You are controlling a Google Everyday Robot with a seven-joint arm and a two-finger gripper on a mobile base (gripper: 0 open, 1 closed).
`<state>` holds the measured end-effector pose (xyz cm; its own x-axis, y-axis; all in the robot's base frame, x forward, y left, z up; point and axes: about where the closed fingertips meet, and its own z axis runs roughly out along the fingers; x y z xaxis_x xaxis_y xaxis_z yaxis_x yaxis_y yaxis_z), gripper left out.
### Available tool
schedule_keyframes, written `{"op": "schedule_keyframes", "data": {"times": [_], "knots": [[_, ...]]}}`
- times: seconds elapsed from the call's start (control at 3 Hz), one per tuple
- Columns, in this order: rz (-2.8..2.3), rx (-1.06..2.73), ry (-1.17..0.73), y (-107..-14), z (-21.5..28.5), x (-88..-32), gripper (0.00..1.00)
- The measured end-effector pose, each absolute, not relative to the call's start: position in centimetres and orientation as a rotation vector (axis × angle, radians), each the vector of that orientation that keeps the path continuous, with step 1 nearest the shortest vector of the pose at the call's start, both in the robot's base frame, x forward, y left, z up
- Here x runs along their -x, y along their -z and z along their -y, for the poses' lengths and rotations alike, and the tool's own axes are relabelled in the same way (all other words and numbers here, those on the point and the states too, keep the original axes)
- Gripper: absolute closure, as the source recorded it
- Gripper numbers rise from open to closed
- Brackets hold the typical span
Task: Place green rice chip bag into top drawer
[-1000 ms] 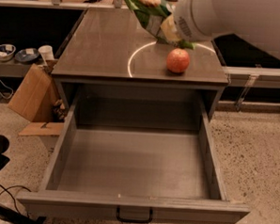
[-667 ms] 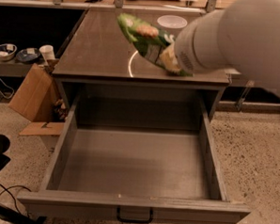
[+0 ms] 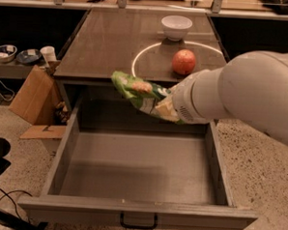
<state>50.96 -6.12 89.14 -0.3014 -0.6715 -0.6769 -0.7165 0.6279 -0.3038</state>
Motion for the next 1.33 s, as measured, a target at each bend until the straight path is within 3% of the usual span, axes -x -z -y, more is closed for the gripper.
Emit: {"op": "schedule_keyframes", "data": {"times": [0.67, 1.33], "knots": [[-2.092, 1.228, -0.147, -84.6, 5.1, -49.0, 1.00], [-2.194, 1.353, 0.016, -80.7, 4.7, -48.3, 1.00]]}}
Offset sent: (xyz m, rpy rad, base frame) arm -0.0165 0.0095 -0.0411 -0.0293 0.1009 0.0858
